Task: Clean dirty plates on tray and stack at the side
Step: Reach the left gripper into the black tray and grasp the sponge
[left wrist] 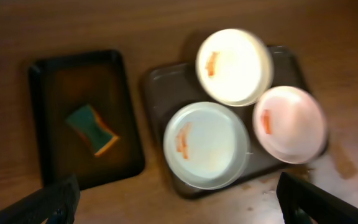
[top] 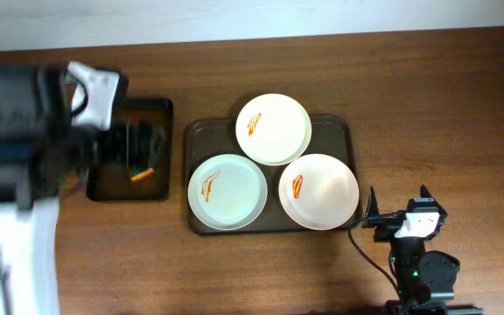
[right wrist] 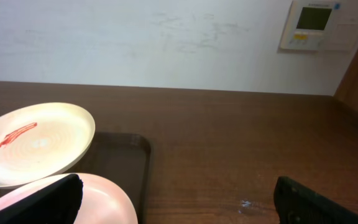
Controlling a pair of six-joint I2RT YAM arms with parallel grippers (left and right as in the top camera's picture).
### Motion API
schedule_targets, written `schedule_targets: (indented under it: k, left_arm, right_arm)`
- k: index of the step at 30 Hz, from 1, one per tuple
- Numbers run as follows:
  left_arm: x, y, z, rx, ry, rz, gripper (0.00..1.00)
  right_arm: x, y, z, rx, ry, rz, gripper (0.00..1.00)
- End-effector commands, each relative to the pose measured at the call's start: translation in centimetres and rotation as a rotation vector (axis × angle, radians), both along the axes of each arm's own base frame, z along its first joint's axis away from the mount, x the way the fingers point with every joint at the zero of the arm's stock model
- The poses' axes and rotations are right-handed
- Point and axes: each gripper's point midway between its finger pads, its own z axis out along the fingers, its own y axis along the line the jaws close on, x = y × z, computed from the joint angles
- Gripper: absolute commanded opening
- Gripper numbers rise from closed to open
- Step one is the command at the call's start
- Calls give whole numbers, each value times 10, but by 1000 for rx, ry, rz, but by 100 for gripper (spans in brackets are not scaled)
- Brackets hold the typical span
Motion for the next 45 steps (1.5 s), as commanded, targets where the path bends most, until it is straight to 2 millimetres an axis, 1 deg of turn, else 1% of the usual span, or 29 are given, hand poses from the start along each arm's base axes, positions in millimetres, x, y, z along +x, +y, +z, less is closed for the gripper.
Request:
schedule_targets:
  k: [1,2,3,5,7,10,12,13,14,15,17,19,20,21,23,24,26,27,28,29,30,34,35,36,38,39,42,45]
  left_arm:
    - [36,13,-51,82,158,19,100]
    - [44,16,-66,77,209,56,100]
    - [55,22,-80,60,249,136,100]
    - [75,42,-104,48,304,304,99]
    - [92,47,-124,-6,339,379,100]
    - [104,60,-166,-6,433,413,99]
    - [107,68,-186,-4,481,430,100]
    - [108,71,-201,-2,517,437,100]
    - [108,72,-220,4,568,439,100]
    - [107,72,-229,7,592,439,100]
    - [104,72,-253,8,662,462,91]
    - [99,76,-277,12,738,534,84]
    - [97,79,-286,27,761,565,84]
    - [95,82,-295,48,781,584,77]
    - [92,89,-307,93,801,594,74]
    - [91,93,-309,119,803,600,73]
    - [90,96,-310,137,806,605,66]
    - [89,95,-310,135,807,604,59]
    - [89,95,-310,136,810,604,57]
    - [88,95,-310,137,812,604,50]
    - [88,95,-312,138,815,604,48]
    - [82,95,-324,144,847,601,49]
    - [79,94,-329,149,864,600,50]
    - [76,94,-334,151,878,599,47]
    - [75,94,-338,153,878,599,47]
    - [76,95,-338,153,875,600,43]
    - [76,95,-338,154,871,599,0]
    - [78,95,-335,153,870,599,0]
  right_arm:
    - [0,1,-3,0,4,0,98]
    - [0,1,-3,0,4,0,98]
    - [0,1,-3,0,4,0,98]
    - [0,1,-3,0,4,0,98]
    - [0,1,-3,0,4,0,98]
    - [0,1,-3,0,4,0,98]
    - [0,1,-3,0,4,0,98]
    - [0,1,-3,0,4,0,98]
    - [0,1,-3,0,4,0,98]
    - [0,1,-3,0,4,0,98]
    - [0,1,-3,0,4,0,98]
    - [0,1,-3,0,4,0,98]
    - [0,1,-3,0,4,0,98]
    - [0,1,-3,0,4,0,98]
    - [0,1,-3,0,4,0,98]
    - [0,1,-3,0,4,0,98]
    - [0,1,-3,0,4,0,98]
    - [0,1,-3,0,4,0,98]
    - [0,1,-3,0,4,0,98]
    - [0,1,-3,0,4,0,98]
    - [0,1,-3,0,4,0,98]
    - [0,1,-3,0,4,0,98]
    - [0,1,-3,0,4,0,99]
    - [0,1,-3,0,4,0,99]
    - [0,1,-3,0,4,0,98]
    - [0,1,-3,0,4,0,98]
    - [0,1,-3,0,4,0,98]
    - [0,1,-3,0,4,0,98]
